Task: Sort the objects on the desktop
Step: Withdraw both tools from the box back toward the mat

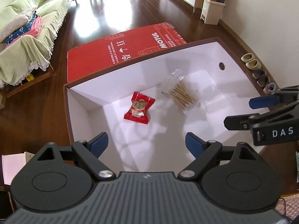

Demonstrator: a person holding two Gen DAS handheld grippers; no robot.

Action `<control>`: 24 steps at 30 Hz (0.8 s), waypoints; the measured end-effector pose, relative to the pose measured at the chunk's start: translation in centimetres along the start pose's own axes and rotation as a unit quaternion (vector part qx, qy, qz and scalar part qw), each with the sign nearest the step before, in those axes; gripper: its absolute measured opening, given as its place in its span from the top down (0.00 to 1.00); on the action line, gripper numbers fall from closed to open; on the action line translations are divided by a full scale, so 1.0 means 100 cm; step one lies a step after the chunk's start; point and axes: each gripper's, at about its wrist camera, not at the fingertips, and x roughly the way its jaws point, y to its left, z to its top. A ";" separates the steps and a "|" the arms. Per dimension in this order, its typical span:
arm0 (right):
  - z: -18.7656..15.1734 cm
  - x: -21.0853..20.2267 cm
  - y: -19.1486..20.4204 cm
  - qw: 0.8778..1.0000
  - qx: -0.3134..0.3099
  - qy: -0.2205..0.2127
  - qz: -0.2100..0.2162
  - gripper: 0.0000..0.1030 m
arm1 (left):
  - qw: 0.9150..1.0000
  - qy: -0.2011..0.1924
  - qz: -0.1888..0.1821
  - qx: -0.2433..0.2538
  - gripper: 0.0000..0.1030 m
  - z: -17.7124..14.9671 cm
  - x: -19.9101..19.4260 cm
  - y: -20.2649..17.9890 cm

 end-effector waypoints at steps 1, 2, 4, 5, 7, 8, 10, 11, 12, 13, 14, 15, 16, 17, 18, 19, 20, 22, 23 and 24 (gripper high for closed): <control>-0.002 -0.004 0.000 1.000 0.002 -0.004 -0.004 0.24 | 1.000 -0.002 0.001 0.001 0.15 -0.002 -0.004 -0.002; -0.005 -0.007 0.000 1.000 0.004 -0.008 -0.008 0.24 | 1.000 -0.003 0.001 0.001 0.15 -0.004 -0.008 -0.003; -0.011 -0.014 0.000 1.000 0.008 -0.015 -0.012 0.24 | 1.000 -0.006 0.003 0.002 0.15 -0.007 -0.015 -0.006; -0.015 -0.019 0.000 1.000 0.009 -0.018 -0.012 0.24 | 1.000 -0.008 0.004 0.002 0.15 -0.010 -0.019 -0.008; -0.022 -0.027 0.000 1.000 0.013 -0.024 -0.012 0.24 | 1.000 -0.009 0.003 0.004 0.15 -0.016 -0.025 -0.011; -0.026 -0.032 0.000 0.999 0.014 -0.027 -0.012 0.24 | 1.000 -0.010 0.003 0.005 0.15 -0.019 -0.028 -0.013; -0.033 -0.041 0.001 0.999 0.018 -0.033 -0.012 0.24 | 1.000 -0.010 0.002 0.008 0.15 -0.026 -0.035 -0.017; -0.036 -0.045 0.001 0.999 0.019 -0.036 -0.012 0.24 | 1.000 -0.010 0.002 0.009 0.15 -0.029 -0.038 -0.018; -0.040 -0.049 0.001 0.999 0.021 -0.039 -0.012 0.24 | 1.000 -0.011 0.001 0.010 0.15 -0.033 -0.041 -0.020; -0.043 -0.054 0.001 0.999 0.023 -0.042 -0.013 0.24 | 1.000 -0.011 0.001 0.011 0.15 -0.036 -0.044 -0.022; -0.047 -0.058 0.001 0.999 0.024 -0.045 -0.012 0.24 | 1.000 -0.012 0.001 0.011 0.15 -0.039 -0.048 -0.023; -0.050 -0.061 0.002 0.999 0.024 -0.047 -0.012 0.24 | 1.000 -0.013 0.001 0.011 0.15 -0.043 -0.051 -0.024; -0.054 -0.065 0.002 0.998 0.024 -0.049 -0.012 0.24 | 1.000 -0.015 0.001 0.011 0.15 -0.045 -0.054 -0.025; -0.057 -0.068 0.003 0.998 0.023 -0.051 -0.011 0.24 | 1.000 -0.016 0.000 0.010 0.15 -0.048 -0.058 -0.026; -0.060 -0.072 0.003 0.998 0.023 -0.053 -0.011 0.24 | 1.000 -0.017 -0.001 0.009 0.15 -0.051 -0.061 -0.027; -0.064 -0.075 0.004 0.998 0.022 -0.056 -0.011 0.24 | 1.000 -0.019 -0.002 0.009 0.15 -0.054 -0.064 -0.028; -0.067 -0.079 0.004 0.998 0.019 -0.060 -0.012 0.24 | 1.000 -0.020 -0.003 0.009 0.15 -0.057 -0.067 -0.029; -0.075 -0.087 0.005 0.998 0.014 -0.067 -0.012 0.24 | 1.000 -0.024 -0.005 0.011 0.15 -0.062 -0.074 -0.030; -0.079 -0.090 0.005 0.997 0.012 -0.070 -0.010 0.24 | 1.000 -0.026 -0.006 0.013 0.15 -0.066 -0.078 -0.031; -0.084 -0.092 0.005 0.997 0.011 -0.072 -0.010 0.24 | 0.999 -0.028 -0.008 0.014 0.15 -0.069 -0.081 -0.031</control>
